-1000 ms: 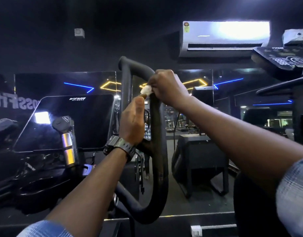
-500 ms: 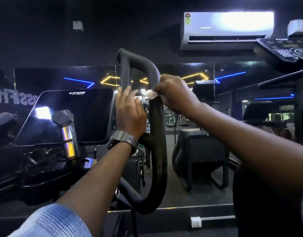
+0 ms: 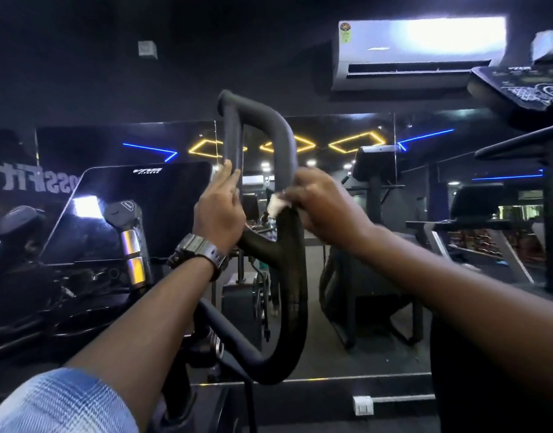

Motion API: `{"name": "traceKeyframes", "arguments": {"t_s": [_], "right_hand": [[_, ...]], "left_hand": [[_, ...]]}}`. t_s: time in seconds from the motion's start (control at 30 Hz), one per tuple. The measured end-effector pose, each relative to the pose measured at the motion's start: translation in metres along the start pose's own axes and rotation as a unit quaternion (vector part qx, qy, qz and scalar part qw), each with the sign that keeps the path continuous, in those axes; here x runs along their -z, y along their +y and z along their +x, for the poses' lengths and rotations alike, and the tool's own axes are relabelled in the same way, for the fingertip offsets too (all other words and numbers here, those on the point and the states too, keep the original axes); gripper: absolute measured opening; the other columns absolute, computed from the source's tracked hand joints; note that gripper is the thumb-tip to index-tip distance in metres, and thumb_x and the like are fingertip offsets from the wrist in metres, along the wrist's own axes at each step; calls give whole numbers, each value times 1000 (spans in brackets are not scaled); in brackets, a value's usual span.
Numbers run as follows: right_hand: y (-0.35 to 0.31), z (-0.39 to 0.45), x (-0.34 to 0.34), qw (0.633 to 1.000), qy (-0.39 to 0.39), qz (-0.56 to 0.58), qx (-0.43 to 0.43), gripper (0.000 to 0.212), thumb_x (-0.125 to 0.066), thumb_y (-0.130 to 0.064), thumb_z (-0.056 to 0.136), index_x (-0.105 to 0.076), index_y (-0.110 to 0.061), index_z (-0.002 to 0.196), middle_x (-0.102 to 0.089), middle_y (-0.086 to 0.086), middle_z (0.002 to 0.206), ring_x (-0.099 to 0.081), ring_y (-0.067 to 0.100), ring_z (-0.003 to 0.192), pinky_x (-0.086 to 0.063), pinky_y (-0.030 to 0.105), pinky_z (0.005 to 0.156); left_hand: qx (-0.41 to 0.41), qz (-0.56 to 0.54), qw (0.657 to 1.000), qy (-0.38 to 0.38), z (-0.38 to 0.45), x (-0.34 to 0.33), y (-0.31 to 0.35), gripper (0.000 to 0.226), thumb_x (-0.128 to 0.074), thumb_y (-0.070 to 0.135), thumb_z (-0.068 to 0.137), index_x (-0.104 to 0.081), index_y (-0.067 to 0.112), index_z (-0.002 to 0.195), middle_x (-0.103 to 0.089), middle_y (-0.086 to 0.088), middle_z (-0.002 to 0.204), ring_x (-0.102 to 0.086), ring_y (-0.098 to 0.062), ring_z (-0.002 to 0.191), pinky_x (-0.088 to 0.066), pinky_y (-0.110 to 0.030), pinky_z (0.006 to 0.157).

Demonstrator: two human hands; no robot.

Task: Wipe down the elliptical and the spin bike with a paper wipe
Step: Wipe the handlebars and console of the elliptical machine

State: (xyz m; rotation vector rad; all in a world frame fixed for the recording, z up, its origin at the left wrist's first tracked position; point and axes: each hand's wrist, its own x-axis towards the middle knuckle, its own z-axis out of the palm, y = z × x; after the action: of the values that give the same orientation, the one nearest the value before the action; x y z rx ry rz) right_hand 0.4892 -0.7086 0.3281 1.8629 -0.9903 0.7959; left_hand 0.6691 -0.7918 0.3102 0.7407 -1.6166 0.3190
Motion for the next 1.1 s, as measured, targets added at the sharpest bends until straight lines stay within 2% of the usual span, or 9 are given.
{"name": "traceKeyframes", "arguments": {"t_s": [0.13, 0.23, 0.33, 0.43, 0.53, 0.63, 0.73, 0.97, 1.1], "right_hand": [[-43, -78, 2, 990, -76, 41, 108, 21, -69, -12, 84, -71, -14, 105, -60, 2, 93, -55, 18, 83, -53, 29, 65], [-20, -53, 6, 985, -80, 11, 151, 21, -65, -15, 85, -71, -14, 105, -62, 4, 92, -59, 19, 83, -54, 27, 60], [27, 25, 9, 998, 8, -20, 58, 17, -63, -10, 85, -74, -12, 99, -64, 10, 93, -63, 27, 83, -56, 40, 68], [49, 71, 11, 998, 43, -4, -50, 24, -62, -3, 81, -76, -14, 98, -62, 11, 88, -64, 33, 79, -52, 37, 66], [30, 45, 3, 996, 67, 22, -46, 20, -64, -6, 82, -77, -13, 96, -63, 9, 84, -63, 27, 76, -54, 35, 65], [-4, -20, 4, 997, -14, 43, 59, 25, -56, -16, 82, -75, -13, 97, -63, 3, 88, -58, 16, 82, -48, 22, 70], [-1, -14, 12, 989, -82, 10, 126, 20, -68, -13, 77, -74, -13, 97, -63, 2, 84, -57, 11, 76, -46, 18, 67], [57, 114, 18, 994, -18, -102, -17, 21, -58, -8, 85, -73, -12, 100, -63, 11, 97, -64, 34, 92, -49, 36, 74], [16, 58, 19, 978, -135, -85, 138, 20, -63, -18, 89, -67, -16, 109, -58, 1, 108, -57, 15, 103, -42, 19, 82]], "left_hand": [[-17, -4, 1000, -23, -3, 11, -10, 40, -55, 6, 96, -55, 7, 136, -49, -6, 147, -44, -18, 138, -33, -32, 117], [-20, 1, 999, -25, -2, 13, -9, 39, -58, 6, 94, -58, 7, 133, -51, -5, 146, -47, -17, 136, -34, -29, 114], [-6, 8, 1000, -9, -2, 7, -3, 38, -57, 4, 94, -59, 7, 132, -52, -6, 144, -50, -19, 134, -33, -22, 109], [6, 4, 1000, 0, -5, 6, -2, 39, -56, 3, 94, -59, 6, 133, -51, -6, 146, -49, -20, 135, -32, -22, 109], [0, -15, 1000, -1, -7, 7, -6, 40, -59, 4, 93, -59, 6, 133, -52, -5, 144, -49, -18, 134, -32, -23, 110], [13, -32, 999, 4, -6, 9, -6, 42, -62, 4, 92, -59, 8, 133, -54, -3, 143, -50, -15, 132, -36, -27, 113], [24, -35, 999, 11, -1, 8, -8, 45, -66, 5, 88, -60, 9, 132, -57, -1, 140, -53, -15, 130, -40, -36, 113], [64, -67, 995, 33, -1, 7, -9, 46, -72, 5, 84, -62, 12, 129, -63, 0, 130, -60, -15, 118, -49, -37, 105], [149, -135, 980, 10, 2, 10, -13, 49, -75, 11, 82, -62, 17, 128, -69, 1, 120, -66, -11, 108, -54, -38, 97]]}}
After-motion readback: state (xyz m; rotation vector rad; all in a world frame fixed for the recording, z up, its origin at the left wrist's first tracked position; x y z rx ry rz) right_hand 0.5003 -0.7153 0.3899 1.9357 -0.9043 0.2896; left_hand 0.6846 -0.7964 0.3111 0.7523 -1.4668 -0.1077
